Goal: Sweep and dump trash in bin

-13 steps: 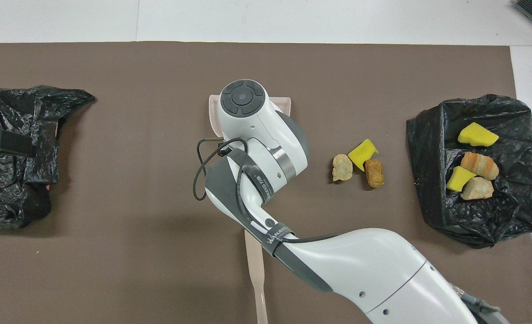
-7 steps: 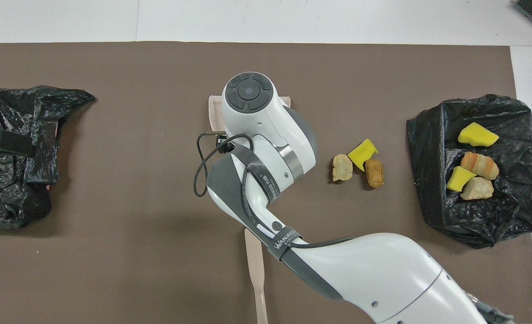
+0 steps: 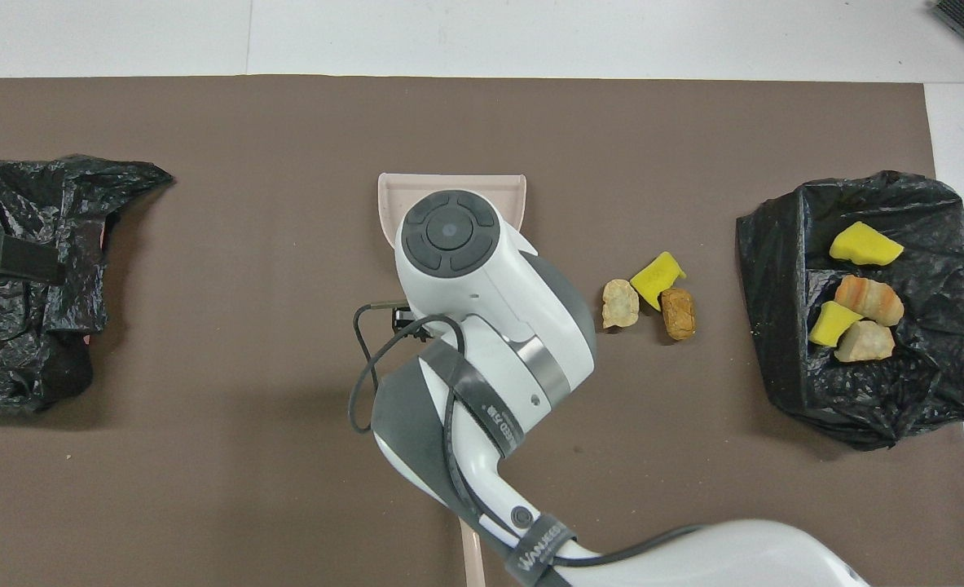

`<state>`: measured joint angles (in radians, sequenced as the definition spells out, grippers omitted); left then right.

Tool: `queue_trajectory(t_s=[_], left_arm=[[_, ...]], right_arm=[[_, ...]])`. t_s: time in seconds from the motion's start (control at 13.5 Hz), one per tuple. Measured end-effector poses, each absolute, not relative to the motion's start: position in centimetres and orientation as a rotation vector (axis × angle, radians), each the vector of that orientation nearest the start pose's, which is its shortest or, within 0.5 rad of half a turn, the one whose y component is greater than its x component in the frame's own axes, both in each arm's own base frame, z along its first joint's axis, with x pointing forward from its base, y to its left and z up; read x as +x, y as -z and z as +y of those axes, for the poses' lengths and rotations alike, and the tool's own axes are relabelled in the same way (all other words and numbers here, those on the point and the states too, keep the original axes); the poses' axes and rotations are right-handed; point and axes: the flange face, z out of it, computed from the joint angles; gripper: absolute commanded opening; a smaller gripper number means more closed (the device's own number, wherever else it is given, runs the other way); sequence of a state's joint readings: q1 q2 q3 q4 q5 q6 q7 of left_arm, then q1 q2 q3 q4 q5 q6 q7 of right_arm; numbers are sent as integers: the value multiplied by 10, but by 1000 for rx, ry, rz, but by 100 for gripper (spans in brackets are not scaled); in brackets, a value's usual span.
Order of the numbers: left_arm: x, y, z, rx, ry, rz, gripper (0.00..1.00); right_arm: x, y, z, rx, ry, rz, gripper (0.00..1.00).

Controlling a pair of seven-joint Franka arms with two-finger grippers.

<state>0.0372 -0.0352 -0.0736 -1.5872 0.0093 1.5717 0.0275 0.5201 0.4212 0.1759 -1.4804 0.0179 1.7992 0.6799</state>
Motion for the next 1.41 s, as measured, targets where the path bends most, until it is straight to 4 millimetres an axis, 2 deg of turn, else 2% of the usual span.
queue_trajectory(t_s=[0.15, 0.52, 0.59, 0.67, 0.82, 1.04, 1.11, 1.26, 1.41], left_arm=[[543, -636, -20, -3128, 31, 100, 100], [543, -636, -20, -3128, 31, 100, 100], [543, -636, -20, -3128, 31, 100, 100], [543, -636, -20, -3128, 31, 100, 100], [543, -636, -20, -3128, 31, 100, 100], [543, -636, -20, -3128, 31, 100, 100], [543, -636, -20, -3128, 31, 100, 100], [543, -636, -20, -3128, 30, 101, 100], [543, -637, -24, -3128, 35, 113, 100]], right_arm=[[481, -425, 426, -3132, -223, -28, 90], [373, -382, 423, -3112, -290, -88, 90], [351, -378, 422, -3114, -304, -109, 91], [332, -377, 421, -3114, -319, -114, 96], [300, -374, 423, -3112, -354, -87, 95], [262, -370, 422, -3132, -376, -126, 82], [252, -367, 422, -3138, -378, -143, 72], [247, -362, 420, -3138, -370, -152, 64], [248, -357, 419, -3127, -346, -142, 64]])
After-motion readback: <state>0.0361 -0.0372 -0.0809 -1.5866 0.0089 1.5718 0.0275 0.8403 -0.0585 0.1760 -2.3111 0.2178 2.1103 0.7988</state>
